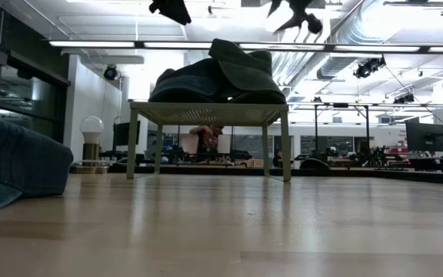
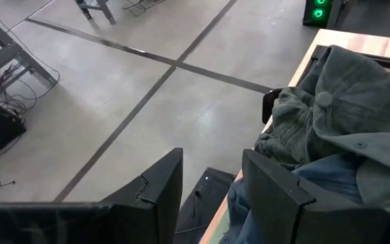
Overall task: Pick & Place hat
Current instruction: Stack the gray cap on the stacked gray cap on the shelf
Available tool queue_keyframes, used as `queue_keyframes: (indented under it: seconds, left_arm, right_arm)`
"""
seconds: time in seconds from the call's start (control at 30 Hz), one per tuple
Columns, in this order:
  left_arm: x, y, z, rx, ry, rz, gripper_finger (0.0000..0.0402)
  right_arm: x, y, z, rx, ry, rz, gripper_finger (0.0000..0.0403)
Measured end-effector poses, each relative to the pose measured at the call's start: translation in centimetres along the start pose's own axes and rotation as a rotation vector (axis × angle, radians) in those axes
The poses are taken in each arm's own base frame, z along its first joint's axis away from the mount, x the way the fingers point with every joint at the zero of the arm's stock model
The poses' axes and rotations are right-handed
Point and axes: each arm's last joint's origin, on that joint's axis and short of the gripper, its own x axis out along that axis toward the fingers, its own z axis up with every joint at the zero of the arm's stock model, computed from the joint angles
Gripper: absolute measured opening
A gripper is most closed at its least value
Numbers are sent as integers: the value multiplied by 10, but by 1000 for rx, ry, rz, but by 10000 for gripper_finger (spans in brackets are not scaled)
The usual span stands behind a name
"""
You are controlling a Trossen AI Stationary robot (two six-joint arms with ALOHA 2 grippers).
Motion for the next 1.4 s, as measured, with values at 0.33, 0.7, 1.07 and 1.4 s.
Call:
queue_keyframes:
  seconds: [0.33, 0.7, 1.07, 1.4]
  left_arm:
    - [-44, -4, 1, 4, -42, 19, 149]
    - [-64, -29, -1, -56, -7, -67, 149]
    - [-67, -46, 4, -92, -29, -74, 149]
    - [-49, -46, 5, -101, 14, 20, 149]
  right_arm:
    - [-75, 6, 27, -205, -114, 226, 179]
    - [-87, 13, 0, -407, 61, 256, 179]
    - [-31, 21, -25, -651, 200, 295, 22]
    - [25, 2, -28, -593, 292, 268, 1]
